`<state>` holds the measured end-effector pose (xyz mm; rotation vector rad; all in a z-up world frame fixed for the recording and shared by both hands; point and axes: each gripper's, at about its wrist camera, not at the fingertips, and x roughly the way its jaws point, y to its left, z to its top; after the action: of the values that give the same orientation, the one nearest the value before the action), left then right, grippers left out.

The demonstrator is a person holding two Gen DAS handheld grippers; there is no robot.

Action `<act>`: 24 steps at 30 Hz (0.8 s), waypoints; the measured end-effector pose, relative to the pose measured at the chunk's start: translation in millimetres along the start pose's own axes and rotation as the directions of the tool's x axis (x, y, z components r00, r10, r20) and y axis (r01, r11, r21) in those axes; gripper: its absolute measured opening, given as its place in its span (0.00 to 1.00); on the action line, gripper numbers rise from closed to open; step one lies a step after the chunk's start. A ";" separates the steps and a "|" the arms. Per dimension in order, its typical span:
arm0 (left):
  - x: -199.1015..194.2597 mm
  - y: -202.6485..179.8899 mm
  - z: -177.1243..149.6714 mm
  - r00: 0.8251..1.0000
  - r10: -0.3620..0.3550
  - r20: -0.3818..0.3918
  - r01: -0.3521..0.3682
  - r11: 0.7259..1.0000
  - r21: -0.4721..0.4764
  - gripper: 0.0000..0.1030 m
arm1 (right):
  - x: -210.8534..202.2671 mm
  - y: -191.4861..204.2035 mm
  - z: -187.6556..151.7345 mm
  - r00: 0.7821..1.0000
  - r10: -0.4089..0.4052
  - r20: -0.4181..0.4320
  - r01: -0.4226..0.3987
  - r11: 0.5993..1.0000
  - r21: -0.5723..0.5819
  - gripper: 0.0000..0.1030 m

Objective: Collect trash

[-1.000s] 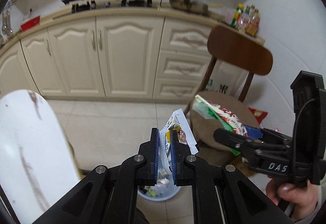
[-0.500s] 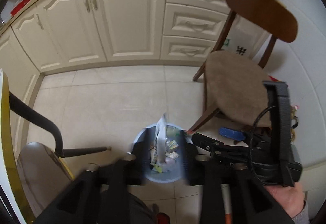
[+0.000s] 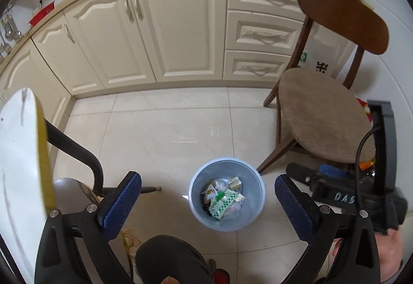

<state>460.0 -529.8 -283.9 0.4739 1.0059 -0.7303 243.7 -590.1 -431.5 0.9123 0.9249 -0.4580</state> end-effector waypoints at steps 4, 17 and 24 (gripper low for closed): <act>-42.1 1.7 -15.3 0.998 -0.005 0.068 0.005 1.000 0.009 0.99 | -32.8 16.6 2.0 0.998 -0.014 0.056 0.015 1.000 -0.022 1.00; -226.7 71.8 -125.9 0.926 0.073 0.369 -0.031 0.993 -0.118 0.99 | -169.9 162.2 -19.4 0.954 0.106 0.281 -0.037 0.970 -0.239 1.00; -326.1 117.1 -228.0 0.846 0.259 0.466 -0.129 0.948 -0.292 0.99 | -228.6 287.2 -81.7 0.911 0.228 0.345 -0.040 0.878 -0.476 1.00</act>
<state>303.8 -193.0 -98.9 0.1447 0.5356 -0.4927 276.4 -370.1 -128.3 0.4191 0.5548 -0.2641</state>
